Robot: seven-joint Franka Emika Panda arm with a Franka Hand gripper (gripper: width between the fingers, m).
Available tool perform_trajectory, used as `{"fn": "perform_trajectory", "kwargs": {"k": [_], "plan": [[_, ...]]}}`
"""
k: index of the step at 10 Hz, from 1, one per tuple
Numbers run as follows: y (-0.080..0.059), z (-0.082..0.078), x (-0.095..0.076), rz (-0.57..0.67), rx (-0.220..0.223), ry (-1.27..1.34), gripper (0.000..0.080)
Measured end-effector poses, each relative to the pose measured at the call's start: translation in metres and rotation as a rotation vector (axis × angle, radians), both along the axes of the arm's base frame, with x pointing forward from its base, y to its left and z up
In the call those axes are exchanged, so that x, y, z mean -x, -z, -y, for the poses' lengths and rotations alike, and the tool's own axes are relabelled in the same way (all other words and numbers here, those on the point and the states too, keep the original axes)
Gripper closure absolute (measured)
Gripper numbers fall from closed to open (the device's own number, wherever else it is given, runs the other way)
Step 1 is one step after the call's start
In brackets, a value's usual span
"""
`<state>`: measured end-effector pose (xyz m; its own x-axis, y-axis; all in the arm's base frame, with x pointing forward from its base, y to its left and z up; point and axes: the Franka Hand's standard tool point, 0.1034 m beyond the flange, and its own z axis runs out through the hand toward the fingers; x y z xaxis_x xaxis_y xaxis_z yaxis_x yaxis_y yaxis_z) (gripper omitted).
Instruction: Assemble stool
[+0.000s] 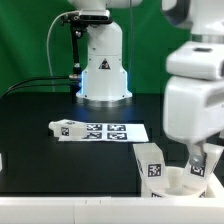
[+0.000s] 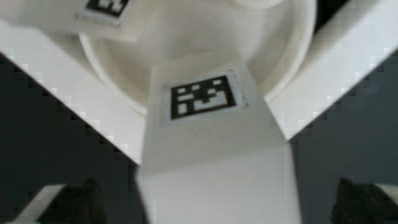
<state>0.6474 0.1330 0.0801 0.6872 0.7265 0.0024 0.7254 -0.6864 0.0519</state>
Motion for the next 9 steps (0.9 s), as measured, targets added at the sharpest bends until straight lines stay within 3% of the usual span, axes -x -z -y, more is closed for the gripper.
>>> {"fn": "perform_trajectory", "kwargs": {"k": [1, 3, 4, 6, 7, 9], "plan": [[0.006, -0.002, 0.001, -0.001, 0.009, -0.031, 0.015], [0.012, 0.019, 0.003, 0.011, 0.007, 0.015, 0.015], [0.012, 0.019, 0.003, 0.012, 0.006, 0.044, 0.015], [0.013, 0.019, 0.003, 0.015, 0.0, 0.152, 0.0421], [0.013, 0.019, 0.004, 0.017, -0.003, 0.24, 0.0469], [0.014, 0.019, 0.004, 0.022, -0.01, 0.403, 0.0469]]}}
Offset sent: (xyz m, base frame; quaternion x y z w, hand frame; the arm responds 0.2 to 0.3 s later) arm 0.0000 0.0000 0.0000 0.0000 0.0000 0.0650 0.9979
